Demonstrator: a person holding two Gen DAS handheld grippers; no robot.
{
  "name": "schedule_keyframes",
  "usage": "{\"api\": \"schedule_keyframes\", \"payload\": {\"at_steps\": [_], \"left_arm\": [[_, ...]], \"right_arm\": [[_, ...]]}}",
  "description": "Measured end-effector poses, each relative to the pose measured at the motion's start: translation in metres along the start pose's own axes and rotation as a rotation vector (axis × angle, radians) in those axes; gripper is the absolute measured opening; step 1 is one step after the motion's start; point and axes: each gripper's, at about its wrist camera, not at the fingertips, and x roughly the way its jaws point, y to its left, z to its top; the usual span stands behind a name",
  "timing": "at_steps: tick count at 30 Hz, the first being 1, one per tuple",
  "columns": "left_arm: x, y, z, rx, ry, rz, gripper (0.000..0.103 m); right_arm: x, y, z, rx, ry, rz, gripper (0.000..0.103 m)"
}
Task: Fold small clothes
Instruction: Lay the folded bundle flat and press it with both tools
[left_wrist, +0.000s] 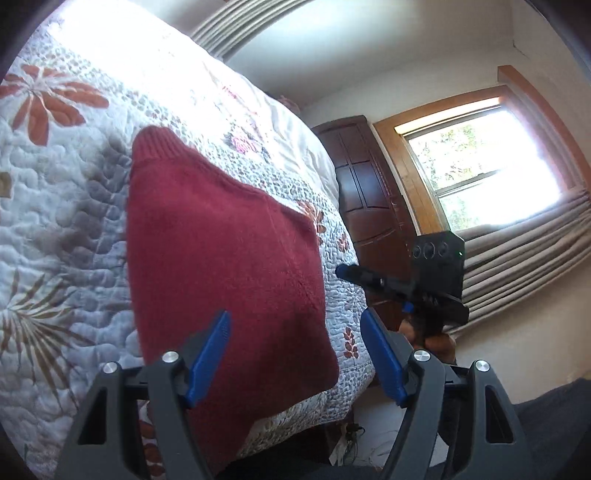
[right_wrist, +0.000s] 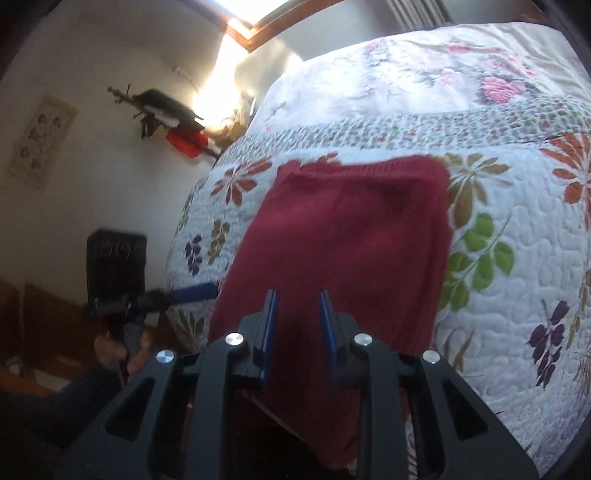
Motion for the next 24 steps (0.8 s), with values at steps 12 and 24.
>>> {"api": "schedule_keyframes", "payload": {"at_steps": [12,24], "left_arm": [[-0.005,-0.014,-0.025,0.058,0.027,-0.017,0.072],[0.009,0.021,-0.066,-0.085,0.051,-0.037,0.064]], "right_arm": [[-0.013,0.006,-0.027,-0.043,0.021,-0.013,0.011],[0.004,-0.025,-0.069,0.057,0.067,-0.092,0.000]]}}
